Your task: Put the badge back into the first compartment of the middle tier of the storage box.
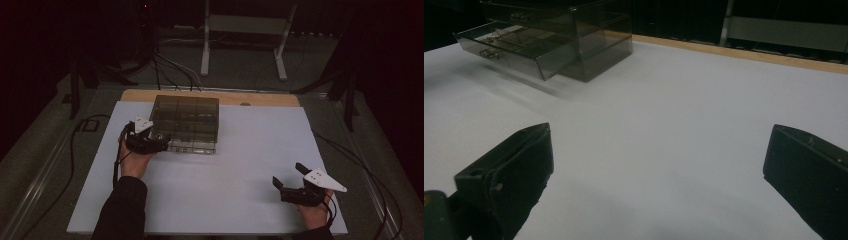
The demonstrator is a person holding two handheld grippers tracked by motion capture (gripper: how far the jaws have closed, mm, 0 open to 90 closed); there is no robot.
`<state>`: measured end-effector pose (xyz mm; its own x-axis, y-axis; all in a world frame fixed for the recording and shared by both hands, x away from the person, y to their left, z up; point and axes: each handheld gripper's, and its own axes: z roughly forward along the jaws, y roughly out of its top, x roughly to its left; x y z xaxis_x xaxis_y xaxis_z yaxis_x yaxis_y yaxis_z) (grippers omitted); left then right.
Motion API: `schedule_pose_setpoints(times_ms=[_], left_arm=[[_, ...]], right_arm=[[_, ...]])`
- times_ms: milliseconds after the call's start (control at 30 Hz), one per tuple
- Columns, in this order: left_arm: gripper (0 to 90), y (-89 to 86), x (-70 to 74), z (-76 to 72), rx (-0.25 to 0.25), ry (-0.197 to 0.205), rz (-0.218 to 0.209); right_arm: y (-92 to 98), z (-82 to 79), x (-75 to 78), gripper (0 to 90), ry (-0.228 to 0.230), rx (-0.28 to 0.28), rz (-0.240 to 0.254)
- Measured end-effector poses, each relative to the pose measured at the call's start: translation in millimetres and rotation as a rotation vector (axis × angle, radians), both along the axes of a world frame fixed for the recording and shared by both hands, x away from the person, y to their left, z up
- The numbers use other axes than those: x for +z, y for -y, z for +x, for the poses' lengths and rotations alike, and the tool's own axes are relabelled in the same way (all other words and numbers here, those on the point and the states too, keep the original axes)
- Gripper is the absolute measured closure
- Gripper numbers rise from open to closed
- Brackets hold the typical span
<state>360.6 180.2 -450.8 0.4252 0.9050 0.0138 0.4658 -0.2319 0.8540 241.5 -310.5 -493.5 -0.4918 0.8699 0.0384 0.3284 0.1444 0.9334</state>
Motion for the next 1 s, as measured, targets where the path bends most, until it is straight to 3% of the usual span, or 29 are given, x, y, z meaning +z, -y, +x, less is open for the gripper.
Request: schedule_pose_setpoints(times_ms=[200,700,1000], left_arm=[[0.4,-6.2,5.5,-7.8,-0.027,-0.002,-0.028],[0.4,-24.0,12.6,-41.5,-0.058,0.086,-0.047],[0.4,-36.7,4.0,-66.4,-0.053,0.117,-0.050]], right_arm=[[-0.5,-0.1,0.0,0.0,-0.001,0.002,0.000],[-1.8,-0.2,-0.4,0.0,-0.004,0.010,-0.002],[-3.0,-0.1,-1.0,0.0,-0.005,0.018,-0.006]])
